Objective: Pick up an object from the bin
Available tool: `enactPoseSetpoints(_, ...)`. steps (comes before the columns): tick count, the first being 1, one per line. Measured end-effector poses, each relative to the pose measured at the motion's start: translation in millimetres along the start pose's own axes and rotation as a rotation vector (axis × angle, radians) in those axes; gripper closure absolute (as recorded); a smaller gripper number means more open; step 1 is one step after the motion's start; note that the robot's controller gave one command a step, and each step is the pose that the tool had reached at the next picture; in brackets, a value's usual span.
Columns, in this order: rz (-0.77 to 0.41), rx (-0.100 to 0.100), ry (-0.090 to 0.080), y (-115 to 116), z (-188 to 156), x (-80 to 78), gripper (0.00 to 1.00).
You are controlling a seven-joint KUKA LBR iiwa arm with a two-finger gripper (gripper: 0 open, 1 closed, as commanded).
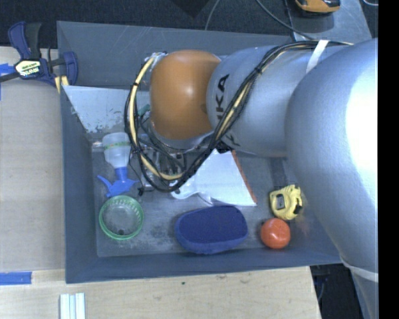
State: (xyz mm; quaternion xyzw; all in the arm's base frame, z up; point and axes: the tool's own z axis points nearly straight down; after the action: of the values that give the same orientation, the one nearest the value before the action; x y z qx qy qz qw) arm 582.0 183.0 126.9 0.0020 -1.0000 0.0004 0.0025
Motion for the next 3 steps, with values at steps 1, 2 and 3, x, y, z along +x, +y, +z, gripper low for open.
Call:
enactPoseSetpoints(1, 0.088, -0.001, -0.006, -15, -23, -34.2, 0.0)
enactPoseSetpoints(2, 0.146, 0.0, -0.011, -58, -65, -4.4, 0.0)
enactPoseSetpoints(3, 0.21, 0.003, -0.018, -137, -88, -8.3, 0.0)
